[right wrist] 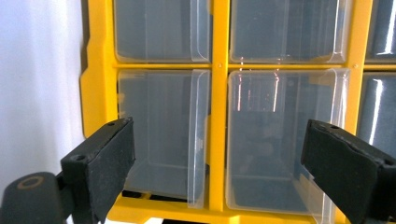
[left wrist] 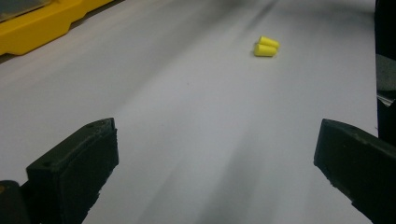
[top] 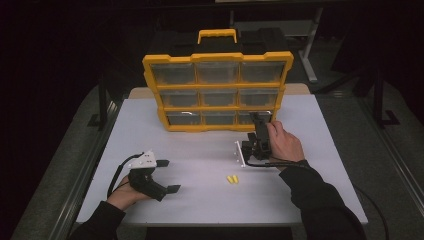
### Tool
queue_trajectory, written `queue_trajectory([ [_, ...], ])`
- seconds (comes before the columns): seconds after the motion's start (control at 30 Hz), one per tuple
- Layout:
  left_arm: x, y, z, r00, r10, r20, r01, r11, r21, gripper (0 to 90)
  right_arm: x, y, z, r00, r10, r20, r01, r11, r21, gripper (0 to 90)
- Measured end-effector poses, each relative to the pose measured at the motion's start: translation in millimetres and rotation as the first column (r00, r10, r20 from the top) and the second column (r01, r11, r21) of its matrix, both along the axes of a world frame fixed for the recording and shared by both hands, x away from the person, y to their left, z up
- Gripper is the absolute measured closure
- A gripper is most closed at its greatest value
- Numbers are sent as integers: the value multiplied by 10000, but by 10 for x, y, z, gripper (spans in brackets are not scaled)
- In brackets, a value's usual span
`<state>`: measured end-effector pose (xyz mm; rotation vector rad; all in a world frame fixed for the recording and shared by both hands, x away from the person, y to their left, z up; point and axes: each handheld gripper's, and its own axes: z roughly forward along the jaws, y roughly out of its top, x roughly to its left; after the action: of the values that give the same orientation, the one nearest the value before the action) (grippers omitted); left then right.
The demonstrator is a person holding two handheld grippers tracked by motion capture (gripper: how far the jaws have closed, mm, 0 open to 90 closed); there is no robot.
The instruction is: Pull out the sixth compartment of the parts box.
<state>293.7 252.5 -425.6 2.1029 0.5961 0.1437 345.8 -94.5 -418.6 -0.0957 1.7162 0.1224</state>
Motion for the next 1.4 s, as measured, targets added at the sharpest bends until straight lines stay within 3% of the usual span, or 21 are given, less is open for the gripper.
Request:
queue_trajectory([
  [1.4,-1,2,-16,10000,52,-6,-52,10000,63,0,185,-81,271,9934,-692,913,684,9976,113,121],
])
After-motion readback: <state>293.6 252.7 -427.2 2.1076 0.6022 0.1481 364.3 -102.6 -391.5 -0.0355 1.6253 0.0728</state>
